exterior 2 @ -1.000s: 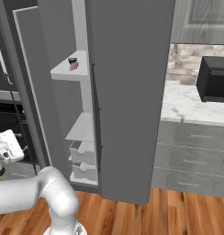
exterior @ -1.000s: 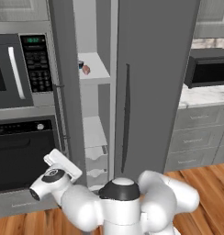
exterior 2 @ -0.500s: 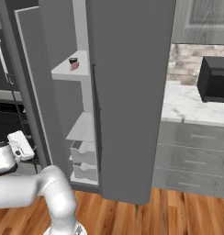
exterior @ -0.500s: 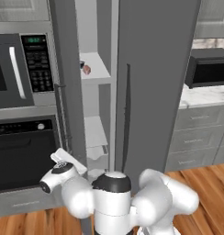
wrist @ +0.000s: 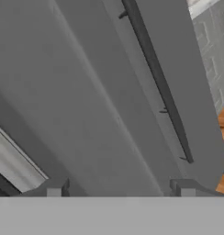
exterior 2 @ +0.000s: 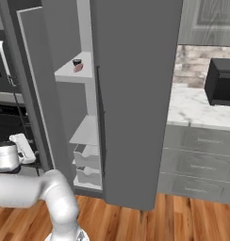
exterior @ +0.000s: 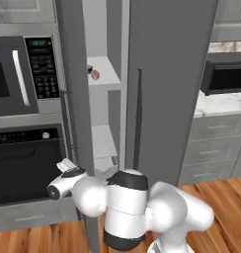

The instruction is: There's a steak in the fridge that needs to be moved to the freezer for freezing. Pick up the steak from the fridge, place it on any shelf in the freezer, and close the fridge and freezer doors when done.

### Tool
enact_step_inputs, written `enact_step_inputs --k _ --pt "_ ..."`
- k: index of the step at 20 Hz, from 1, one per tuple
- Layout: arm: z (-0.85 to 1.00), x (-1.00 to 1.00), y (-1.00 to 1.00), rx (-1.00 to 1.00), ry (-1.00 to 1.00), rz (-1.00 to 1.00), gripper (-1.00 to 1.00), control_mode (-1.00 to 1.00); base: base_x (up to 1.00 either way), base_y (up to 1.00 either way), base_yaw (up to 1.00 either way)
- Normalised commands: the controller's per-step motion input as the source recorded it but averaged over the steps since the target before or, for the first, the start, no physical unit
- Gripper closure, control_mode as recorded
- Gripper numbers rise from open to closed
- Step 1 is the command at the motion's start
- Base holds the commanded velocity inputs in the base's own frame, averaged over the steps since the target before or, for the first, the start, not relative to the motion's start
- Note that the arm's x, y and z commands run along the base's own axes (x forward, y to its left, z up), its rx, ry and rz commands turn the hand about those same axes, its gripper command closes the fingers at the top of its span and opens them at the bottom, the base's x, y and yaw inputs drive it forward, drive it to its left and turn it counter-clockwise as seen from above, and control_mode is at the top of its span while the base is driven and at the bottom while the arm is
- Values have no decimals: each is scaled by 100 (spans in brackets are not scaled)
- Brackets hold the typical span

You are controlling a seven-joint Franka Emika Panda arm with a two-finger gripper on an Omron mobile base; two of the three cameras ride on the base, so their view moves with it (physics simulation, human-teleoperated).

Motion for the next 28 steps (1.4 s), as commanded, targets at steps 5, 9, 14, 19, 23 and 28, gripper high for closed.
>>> enact_step_inputs --k 5,9,14,19,23,28 --pt "1 0 -100 -16 23 -1 -100 -100 0 0 0" --pt "2 8 -99 -14 22 -3 -100 -100 0 0 0" --pt "18 81 -96 -4 31 -5 -100 -100 0 0 0" --pt "27 80 -74 -6 23 -10 -100 -100 0 0 0" --pt "19 71 -35 -12 2 -10 -100 -100 0 0 0" --pt "17 87 -19 -13 0 -7 -100 -100 0 0 0"
